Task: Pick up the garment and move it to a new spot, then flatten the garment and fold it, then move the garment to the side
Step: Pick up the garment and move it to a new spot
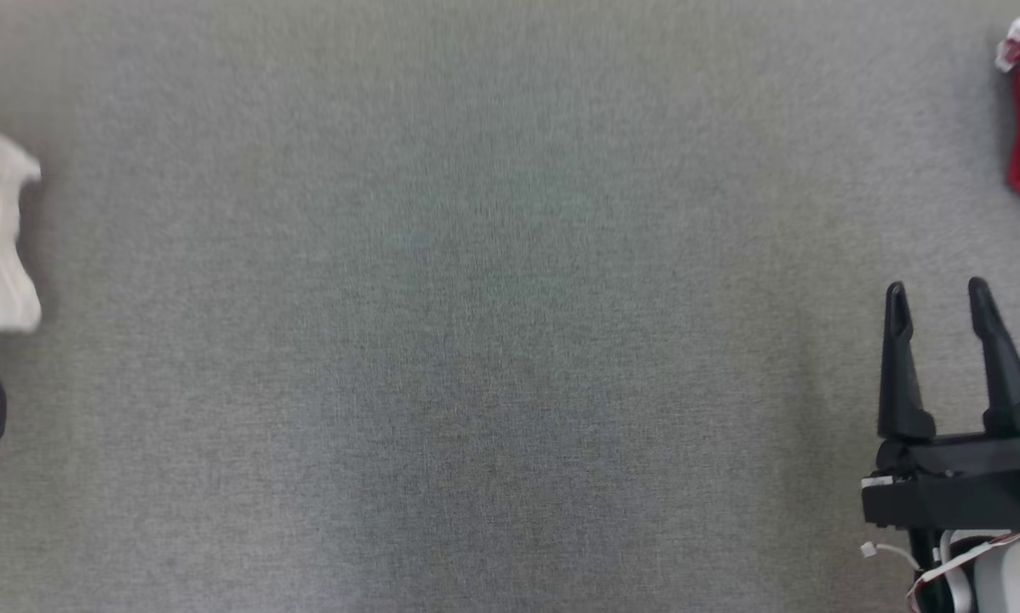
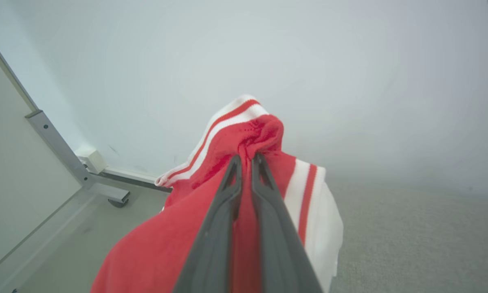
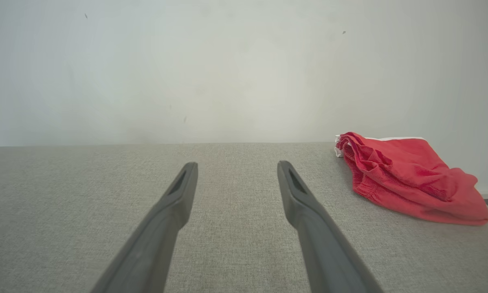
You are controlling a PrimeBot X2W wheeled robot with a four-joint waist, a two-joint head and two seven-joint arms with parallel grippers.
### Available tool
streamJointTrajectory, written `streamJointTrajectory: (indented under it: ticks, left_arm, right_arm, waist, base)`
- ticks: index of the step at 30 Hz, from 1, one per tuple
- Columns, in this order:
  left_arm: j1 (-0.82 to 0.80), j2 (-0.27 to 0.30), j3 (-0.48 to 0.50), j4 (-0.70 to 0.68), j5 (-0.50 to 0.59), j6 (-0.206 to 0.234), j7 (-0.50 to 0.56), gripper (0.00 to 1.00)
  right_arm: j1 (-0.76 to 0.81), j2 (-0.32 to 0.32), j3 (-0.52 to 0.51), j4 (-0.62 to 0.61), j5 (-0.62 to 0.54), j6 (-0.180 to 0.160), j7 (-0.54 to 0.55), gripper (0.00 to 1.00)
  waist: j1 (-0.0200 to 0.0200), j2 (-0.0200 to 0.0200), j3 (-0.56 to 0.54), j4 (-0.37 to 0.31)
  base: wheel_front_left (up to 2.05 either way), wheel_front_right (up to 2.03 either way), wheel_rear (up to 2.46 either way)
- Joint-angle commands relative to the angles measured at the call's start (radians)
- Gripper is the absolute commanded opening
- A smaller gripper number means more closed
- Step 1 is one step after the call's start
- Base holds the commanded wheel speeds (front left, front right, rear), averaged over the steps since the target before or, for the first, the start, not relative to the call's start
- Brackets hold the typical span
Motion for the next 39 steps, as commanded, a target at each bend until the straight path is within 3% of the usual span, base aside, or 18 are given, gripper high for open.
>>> streamJointTrajectory:
  ticks: [1, 10, 18, 25, 31, 39]
  left_arm:
    - [-0.019, -0.008, -0.012, -0.036, 0.013, -0.005, -0.014, 0.00]
    - [-0.086, -0.063, -0.115, -0.260, 0.029, -0.030, 0.020, 0.00]
    - [-0.156, -0.203, -0.249, -0.437, 0.007, -0.032, 0.103, 0.00]
    - [-0.183, -0.349, -0.373, -0.435, 0.000, -0.031, 0.113, 0.00]
    - [-0.184, -0.414, -0.462, -0.407, -0.062, 0.004, 0.062, 0.00]
    - [-0.073, -0.420, -0.554, -0.387, -0.163, 0.093, -0.021, 0.00]
  right_arm:
    - [0.013, 0.008, 0.004, 0.009, 0.009, -0.003, -0.009, 1.00]
    - [0.033, 0.037, 0.011, 0.070, 0.023, -0.003, -0.032, 1.00]
    - [0.045, 0.061, 0.014, 0.115, 0.043, -0.003, -0.042, 1.00]
    - [0.048, 0.069, 0.001, 0.122, 0.057, -0.003, -0.044, 1.00]
    - [0.046, 0.071, -0.002, 0.118, 0.068, -0.003, -0.044, 1.00]
    - [0.046, 0.071, -0.014, 0.112, 0.056, -0.003, -0.044, 1.00]
  waist:
    - [0.0001, 0.0000, -0.054, -0.006]
    - [0.0001, 0.0000, -0.137, -0.068]
    - [0.0001, 0.0000, -0.169, -0.178]
    - [0.0001, 0.0000, -0.173, -0.273]
    - [0.0001, 0.0000, -0.159, -0.312]
    - [0.0001, 0.0000, -0.134, -0.280]
  base:
    - [0.00, 0.00, 0.00]
    - [0.00, 0.00, 0.00]
    - [0.00, 0.00, 0.00]
    - [0.00, 0.00, 0.00]
    - [0.00, 0.00, 0.00]
    - [0.00, 0.00, 0.00]
